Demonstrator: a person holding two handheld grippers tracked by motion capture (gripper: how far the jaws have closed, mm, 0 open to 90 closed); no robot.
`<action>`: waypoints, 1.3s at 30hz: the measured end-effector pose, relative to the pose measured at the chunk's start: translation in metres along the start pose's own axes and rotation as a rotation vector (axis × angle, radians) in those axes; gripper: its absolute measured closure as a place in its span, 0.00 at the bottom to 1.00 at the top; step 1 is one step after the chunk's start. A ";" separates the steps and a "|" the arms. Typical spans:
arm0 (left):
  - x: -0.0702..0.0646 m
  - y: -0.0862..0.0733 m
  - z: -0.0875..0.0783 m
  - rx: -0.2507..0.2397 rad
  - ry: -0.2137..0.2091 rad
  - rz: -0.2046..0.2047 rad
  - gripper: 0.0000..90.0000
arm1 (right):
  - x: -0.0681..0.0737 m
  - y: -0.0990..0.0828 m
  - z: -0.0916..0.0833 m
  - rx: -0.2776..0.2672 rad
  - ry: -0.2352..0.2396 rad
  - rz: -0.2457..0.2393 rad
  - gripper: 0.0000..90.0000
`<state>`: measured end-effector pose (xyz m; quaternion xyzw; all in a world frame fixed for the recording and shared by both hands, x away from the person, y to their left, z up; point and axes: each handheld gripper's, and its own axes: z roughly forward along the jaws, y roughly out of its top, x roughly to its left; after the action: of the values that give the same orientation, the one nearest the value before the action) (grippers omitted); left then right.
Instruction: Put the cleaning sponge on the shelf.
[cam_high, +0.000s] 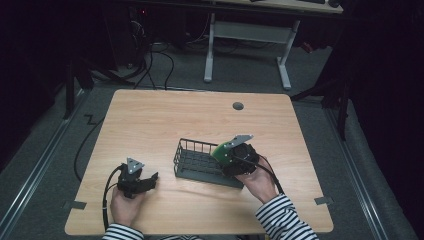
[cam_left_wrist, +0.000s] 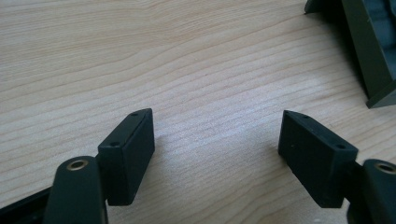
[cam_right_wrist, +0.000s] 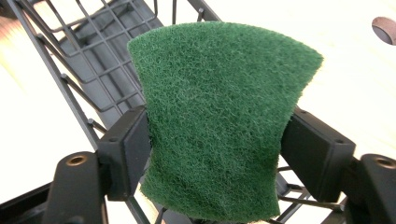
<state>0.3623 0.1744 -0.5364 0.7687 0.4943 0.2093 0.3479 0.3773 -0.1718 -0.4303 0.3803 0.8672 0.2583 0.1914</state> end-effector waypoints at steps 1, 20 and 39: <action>0.000 0.000 0.000 0.000 0.000 0.000 0.31 | -0.001 0.000 -0.001 -0.007 0.014 0.007 0.28; 0.000 0.000 0.000 0.000 0.003 0.003 0.31 | -0.012 -0.015 -0.024 -0.151 0.061 0.093 0.27; 0.000 0.000 0.000 0.000 0.003 0.003 0.31 | -0.060 -0.087 -0.066 -0.327 -0.002 0.347 0.42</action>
<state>0.3623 0.1739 -0.5365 0.7691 0.4937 0.2109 0.3468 0.3322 -0.2877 -0.4211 0.4878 0.7352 0.4240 0.2042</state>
